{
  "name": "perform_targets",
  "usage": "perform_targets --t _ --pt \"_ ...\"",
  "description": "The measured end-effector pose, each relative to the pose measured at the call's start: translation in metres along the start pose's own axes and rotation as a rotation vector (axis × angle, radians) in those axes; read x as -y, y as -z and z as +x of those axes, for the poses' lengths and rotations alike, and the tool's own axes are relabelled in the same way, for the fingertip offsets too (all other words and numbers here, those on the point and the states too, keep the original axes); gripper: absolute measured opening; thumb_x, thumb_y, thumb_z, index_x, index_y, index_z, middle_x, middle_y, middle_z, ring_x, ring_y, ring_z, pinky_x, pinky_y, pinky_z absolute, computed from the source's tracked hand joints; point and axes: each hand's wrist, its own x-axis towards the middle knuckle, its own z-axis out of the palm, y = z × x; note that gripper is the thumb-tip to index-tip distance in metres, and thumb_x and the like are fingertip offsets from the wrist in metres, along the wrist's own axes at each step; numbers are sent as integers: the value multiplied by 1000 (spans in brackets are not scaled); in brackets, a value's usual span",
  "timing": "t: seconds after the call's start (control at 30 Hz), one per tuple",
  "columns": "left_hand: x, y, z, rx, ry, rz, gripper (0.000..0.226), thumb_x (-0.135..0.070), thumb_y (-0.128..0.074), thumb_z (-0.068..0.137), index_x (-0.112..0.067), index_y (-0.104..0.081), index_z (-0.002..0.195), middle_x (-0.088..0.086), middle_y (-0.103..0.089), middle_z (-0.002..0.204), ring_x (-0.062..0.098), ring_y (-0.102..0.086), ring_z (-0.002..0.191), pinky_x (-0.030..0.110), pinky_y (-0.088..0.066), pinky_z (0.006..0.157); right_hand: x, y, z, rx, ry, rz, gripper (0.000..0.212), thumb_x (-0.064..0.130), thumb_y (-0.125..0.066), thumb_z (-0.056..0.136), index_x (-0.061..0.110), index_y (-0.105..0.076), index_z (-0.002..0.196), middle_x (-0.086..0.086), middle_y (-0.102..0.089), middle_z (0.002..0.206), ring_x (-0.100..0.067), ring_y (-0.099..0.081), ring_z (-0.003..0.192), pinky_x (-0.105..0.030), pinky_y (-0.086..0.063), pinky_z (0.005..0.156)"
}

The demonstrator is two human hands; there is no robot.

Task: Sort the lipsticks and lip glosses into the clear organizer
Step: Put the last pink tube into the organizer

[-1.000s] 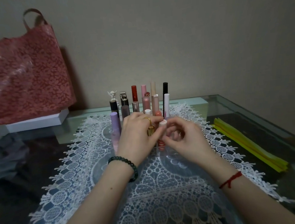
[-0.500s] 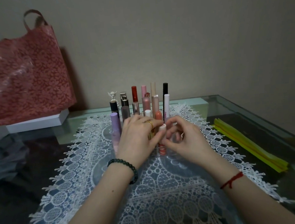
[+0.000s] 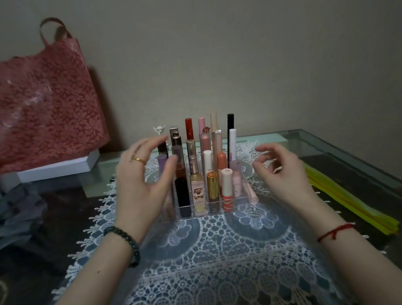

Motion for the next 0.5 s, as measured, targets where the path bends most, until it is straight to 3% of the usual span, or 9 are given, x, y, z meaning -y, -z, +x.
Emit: perform_targets --t 0.13,0.3,0.5 --pt "27 9 -10 22 171 -17 51 -47 -54 76 -32 -41 123 -5 -46 123 10 -44 113 31 -36 98 -10 -10 -2 104 -68 -82 29 14 -61 83 19 -54 111 11 -54 86 1 -53 54 -2 -37 43" --pt "50 12 -25 241 371 -22 86 -66 -49 62 -32 -24 137 -4 -31 143 10 -33 126 35 -30 104 -24 -20 -5 180 -191 -70 31 16 -62 81 22 -55 111 7 -56 86 -6 -59 65 -8 -40 39" --pt "49 11 -32 464 531 -123 106 -66 -61 47 -39 -15 139 -7 -32 143 3 -31 120 30 -30 99 -27 -17 0 244 -266 -87 30 13 -67 78 13 -57 107 2 -57 68 -2 -52 47 -8 -36 36"
